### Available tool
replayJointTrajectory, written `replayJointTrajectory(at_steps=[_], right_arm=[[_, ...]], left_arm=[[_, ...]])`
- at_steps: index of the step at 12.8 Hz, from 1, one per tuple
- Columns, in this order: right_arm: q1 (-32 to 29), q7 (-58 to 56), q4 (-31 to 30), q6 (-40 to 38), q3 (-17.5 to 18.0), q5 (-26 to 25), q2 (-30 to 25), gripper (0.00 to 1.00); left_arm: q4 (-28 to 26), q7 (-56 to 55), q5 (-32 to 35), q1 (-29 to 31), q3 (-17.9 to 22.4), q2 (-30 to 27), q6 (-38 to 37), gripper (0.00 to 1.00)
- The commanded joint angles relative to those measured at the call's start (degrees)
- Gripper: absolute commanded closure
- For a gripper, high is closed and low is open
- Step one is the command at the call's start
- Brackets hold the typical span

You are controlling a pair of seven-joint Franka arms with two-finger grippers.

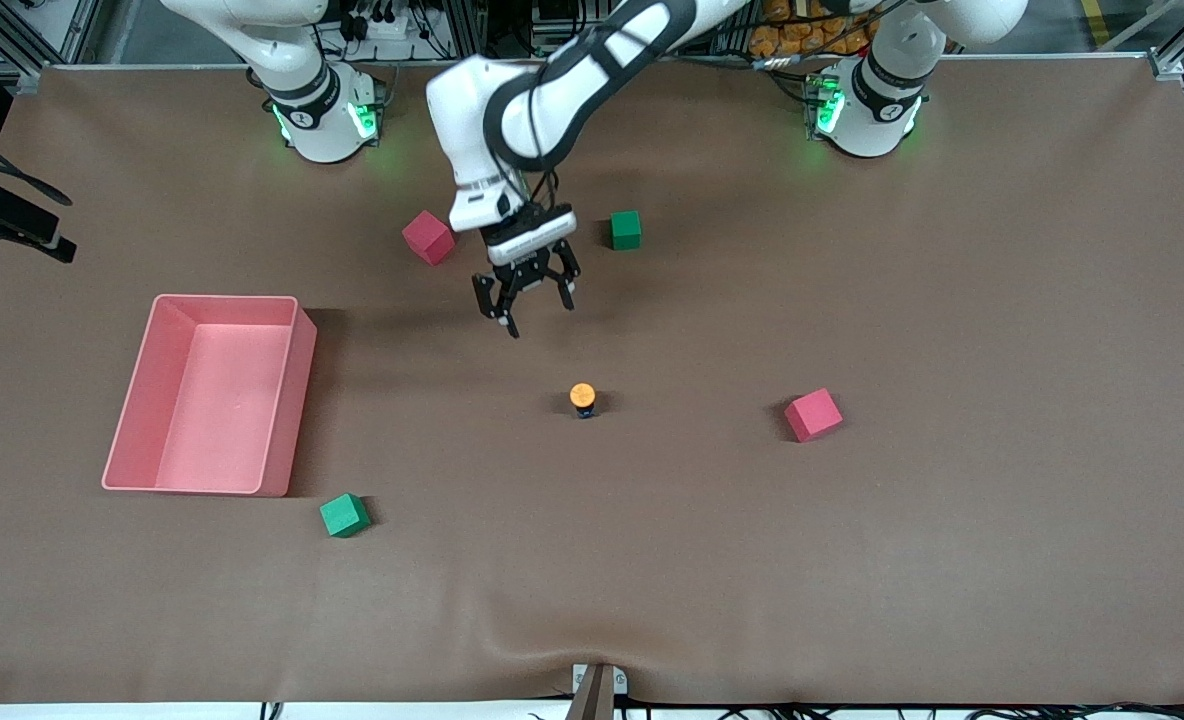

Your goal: Place and upright button with both arms

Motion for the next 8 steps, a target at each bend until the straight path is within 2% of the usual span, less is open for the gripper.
replayJointTrajectory(at_steps=[1,5,8], right_arm=[[-0.45,-0.59,0.57,0.01,0.1,0.82,0.15,0.0],[-0.45,-0.59,0.75,0.27,0.1,0.56,0.15,0.0],[-0.53,-0.51,0.75,0.36,0.1,0.73,0.07,0.0]], left_arm=[[-1.96,5.3,-6.5,3.09,0.27,-6.8,-0.62,0.0],[-2.31,10.04,-13.8,11.0,0.19,-14.72,-2.02,0.0],[-2.31,19.78,-18.46,18.29,0.19,-16.84,-2.29,0.0]])
